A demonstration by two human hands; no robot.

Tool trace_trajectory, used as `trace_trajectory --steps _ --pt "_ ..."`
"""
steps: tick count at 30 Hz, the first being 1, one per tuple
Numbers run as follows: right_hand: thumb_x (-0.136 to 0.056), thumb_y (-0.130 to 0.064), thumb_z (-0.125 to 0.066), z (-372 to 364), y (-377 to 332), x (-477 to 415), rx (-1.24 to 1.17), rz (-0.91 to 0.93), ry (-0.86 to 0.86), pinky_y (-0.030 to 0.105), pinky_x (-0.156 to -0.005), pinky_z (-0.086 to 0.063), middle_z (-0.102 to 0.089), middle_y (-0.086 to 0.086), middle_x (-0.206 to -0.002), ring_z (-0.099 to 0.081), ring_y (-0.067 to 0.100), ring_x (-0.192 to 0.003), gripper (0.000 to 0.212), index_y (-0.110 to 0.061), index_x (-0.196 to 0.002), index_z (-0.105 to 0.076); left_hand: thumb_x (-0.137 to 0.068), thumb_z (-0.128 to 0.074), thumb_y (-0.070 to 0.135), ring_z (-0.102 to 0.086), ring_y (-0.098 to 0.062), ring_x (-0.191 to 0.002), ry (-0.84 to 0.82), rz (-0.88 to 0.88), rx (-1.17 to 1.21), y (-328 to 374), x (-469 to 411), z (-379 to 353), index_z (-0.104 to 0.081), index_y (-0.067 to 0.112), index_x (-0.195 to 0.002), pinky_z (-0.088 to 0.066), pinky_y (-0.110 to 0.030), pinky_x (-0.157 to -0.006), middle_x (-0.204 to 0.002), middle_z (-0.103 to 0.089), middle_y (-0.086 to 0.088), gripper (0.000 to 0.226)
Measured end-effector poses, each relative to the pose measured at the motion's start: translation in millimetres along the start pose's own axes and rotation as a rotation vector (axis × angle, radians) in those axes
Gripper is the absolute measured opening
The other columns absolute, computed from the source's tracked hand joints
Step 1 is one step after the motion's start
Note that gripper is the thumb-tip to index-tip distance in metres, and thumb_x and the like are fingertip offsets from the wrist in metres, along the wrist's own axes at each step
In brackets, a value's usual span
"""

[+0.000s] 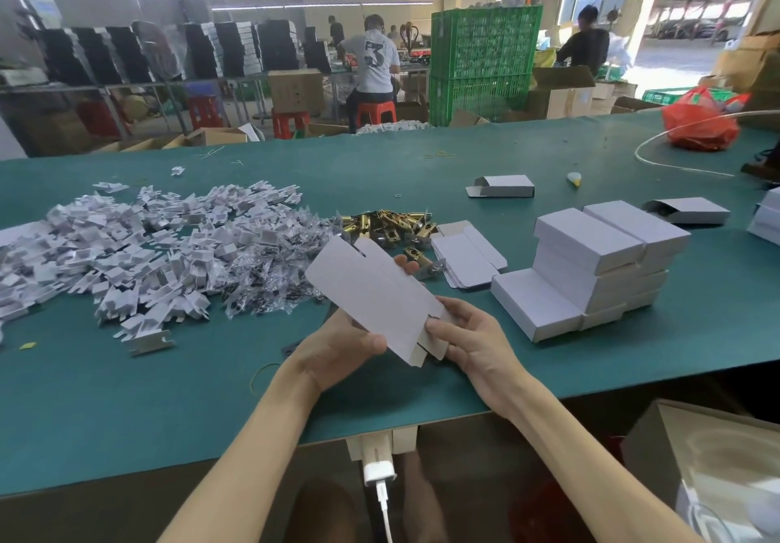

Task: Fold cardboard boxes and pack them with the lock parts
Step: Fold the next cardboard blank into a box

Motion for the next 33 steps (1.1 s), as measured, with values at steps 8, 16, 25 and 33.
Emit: trace_trajectory --steps 8,16,25,33 --pt "-0.077 -0.02 -0.081 -1.4 -1.7 2.2 -0.016 -0.01 0.013 0.033 -0.067 -0.058 -0.074 0.009 -0.117 -0.072 0.025 -0.099 0.049 -0.012 -0.123 -0.067 -0.079 -0.09 0.029 -0.039 -0.029 -0.151 0.062 -0.022 -0.003 -1.1 -1.9 2.6 -0.035 0.024 -0.159 -0.039 -0.044 -0.119 -0.162 -0.044 -0.004 0.098" --pt "-0.079 -0.012 -0.08 0.5 -0.4 1.7 -0.062 -0.025 -0.033 0.034 -0.076 -0.06 -0.073 0.009 -0.119 -0.07 0.028 -0.106 0.048 -0.011 -0.125 -0.066 -0.08 -0.088 0.028 -0.036 -0.03 -0.152 0.043 -0.008 0.032 -4.3 -1.5 3.0 -0.033 0.021 -0.161 -0.036 -0.047 -0.121 -0.165 -0.039 -0.005 0.098" --pt "-0.08 -0.004 -0.076 -3.8 -4.6 6.7 -0.047 -0.028 -0.081 0.028 -0.08 -0.06 -0.075 0.007 -0.111 -0.072 0.018 -0.098 0.045 -0.006 -0.123 -0.065 -0.066 -0.097 0.028 -0.06 -0.023 -0.128 0.057 0.045 -0.021 -9.8 7.1 13.9 -0.066 0.022 -0.136 -0.049 -0.038 -0.105 -0.135 -0.067 -0.003 0.077" --pt "-0.082 -0.002 -0.075 -4.8 -5.6 8.2 -0.064 -0.018 -0.056 0.03 -0.084 -0.061 -0.072 0.015 -0.119 -0.071 0.019 -0.098 0.043 -0.003 -0.124 -0.065 -0.071 -0.094 0.031 -0.045 -0.025 -0.146 0.032 0.021 -0.021 1.1 1.7 -0.7 -0.021 0.009 -0.161 -0.042 -0.037 -0.113 -0.159 -0.047 -0.002 0.117"
Point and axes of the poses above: each hand's wrist, its own x-axis away from the middle knuckle, its own z-axis out of the back of the hand, y = z × x, the point moved 3 cm from there along -x, towards the middle knuckle
